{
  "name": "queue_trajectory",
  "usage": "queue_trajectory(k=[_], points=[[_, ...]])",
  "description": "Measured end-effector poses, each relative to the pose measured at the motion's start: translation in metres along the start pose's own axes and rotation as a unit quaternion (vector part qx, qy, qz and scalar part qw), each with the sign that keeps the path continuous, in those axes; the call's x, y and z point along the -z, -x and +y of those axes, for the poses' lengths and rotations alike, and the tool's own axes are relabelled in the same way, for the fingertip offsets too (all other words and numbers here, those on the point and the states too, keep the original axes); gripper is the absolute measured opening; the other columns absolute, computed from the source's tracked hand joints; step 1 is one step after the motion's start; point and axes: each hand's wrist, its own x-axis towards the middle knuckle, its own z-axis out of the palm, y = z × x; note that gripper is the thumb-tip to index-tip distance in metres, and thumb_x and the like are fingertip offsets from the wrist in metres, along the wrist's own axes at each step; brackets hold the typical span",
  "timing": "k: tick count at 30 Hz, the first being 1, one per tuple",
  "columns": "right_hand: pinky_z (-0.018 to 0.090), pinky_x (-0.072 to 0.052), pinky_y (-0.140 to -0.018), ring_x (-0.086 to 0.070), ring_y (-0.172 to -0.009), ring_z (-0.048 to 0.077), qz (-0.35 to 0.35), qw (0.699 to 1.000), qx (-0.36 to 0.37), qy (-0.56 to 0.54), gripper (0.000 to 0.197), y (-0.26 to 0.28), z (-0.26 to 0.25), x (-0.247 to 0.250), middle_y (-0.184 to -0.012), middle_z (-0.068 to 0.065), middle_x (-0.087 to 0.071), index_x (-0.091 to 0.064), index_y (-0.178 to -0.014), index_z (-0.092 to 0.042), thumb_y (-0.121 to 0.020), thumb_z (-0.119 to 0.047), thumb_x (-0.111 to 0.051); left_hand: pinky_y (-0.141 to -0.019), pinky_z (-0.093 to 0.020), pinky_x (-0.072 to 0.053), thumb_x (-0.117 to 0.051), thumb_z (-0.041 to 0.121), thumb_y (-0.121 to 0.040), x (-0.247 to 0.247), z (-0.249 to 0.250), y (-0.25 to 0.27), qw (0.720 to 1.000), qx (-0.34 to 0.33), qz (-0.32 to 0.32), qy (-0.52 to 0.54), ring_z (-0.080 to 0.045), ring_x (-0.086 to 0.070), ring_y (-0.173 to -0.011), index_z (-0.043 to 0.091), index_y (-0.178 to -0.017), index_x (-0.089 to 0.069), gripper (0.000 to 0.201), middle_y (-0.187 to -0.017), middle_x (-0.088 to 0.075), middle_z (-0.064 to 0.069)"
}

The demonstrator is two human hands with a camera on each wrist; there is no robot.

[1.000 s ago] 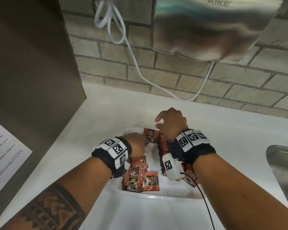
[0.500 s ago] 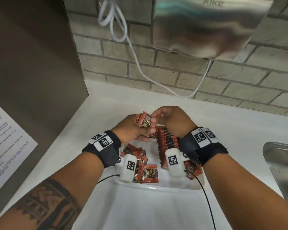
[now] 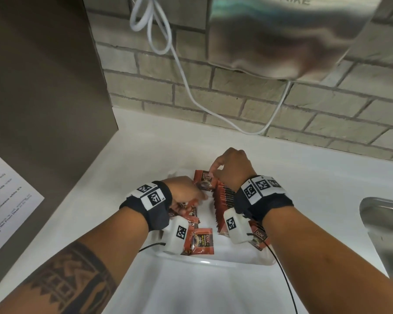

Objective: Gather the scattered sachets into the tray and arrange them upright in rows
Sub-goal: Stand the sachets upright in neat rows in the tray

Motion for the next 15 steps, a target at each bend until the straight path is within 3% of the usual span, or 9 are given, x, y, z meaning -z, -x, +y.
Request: queue_trajectory(k=[3,6,11,15], points=[[0.041,-0.049,-0.094,-0.050,-0.107,0.023,-0.009,0.999,-0.015,0.037,0.020,-0.003,-0.004,-0.007,-0.102,-0.003,-0.049,-0.078,-0.080,-0.032,-0.088,-0.022,-0.063,-0.048,-0.024,-0.045,-0.068,0.028,-0.096,-0.003,0.002,-0.010,1.000,0.005,-0.008,-0.014,-0.015,-0.053,-0.058,-0.001,-0.105,-0.069,0.030,-0.087,-0.063,-0.009],[0.039,-0.048,-0.094,-0.047,-0.107,0.022,-0.017,0.998,-0.021,0.061,0.023,-0.008,-0.005,-0.015,-0.103,-0.003,-0.051,-0.078,-0.077,-0.034,-0.087,-0.021,-0.061,-0.044,-0.023,-0.044,-0.067,0.025,-0.096,-0.001,0.003,-0.020,1.000,0.015,-0.016,-0.010,-0.014,-0.052,-0.055,0.005,-0.085,-0.065,0.023,-0.072,-0.059,-0.006],[0.039,-0.045,-0.094,-0.045,-0.109,0.022,-0.037,0.997,-0.010,0.069,0.022,-0.013,-0.003,-0.019,-0.108,-0.003,-0.052,-0.077,-0.080,-0.037,-0.090,-0.025,-0.061,-0.045,-0.024,-0.043,-0.066,0.025,-0.097,0.000,0.005,-0.031,0.999,0.041,-0.024,-0.007,-0.015,-0.053,-0.056,0.008,-0.090,-0.062,0.019,-0.075,-0.060,-0.004],[0.035,-0.044,-0.087,-0.048,-0.104,0.019,-0.040,0.998,-0.013,0.039,0.022,-0.016,-0.001,-0.019,-0.098,-0.006,-0.052,-0.077,-0.076,-0.036,-0.086,-0.021,-0.064,-0.047,-0.024,-0.042,-0.065,0.024,-0.097,0.003,0.005,-0.033,0.999,0.046,-0.021,-0.009,-0.015,-0.051,-0.056,0.008,-0.092,-0.063,0.017,-0.073,-0.060,-0.003]])
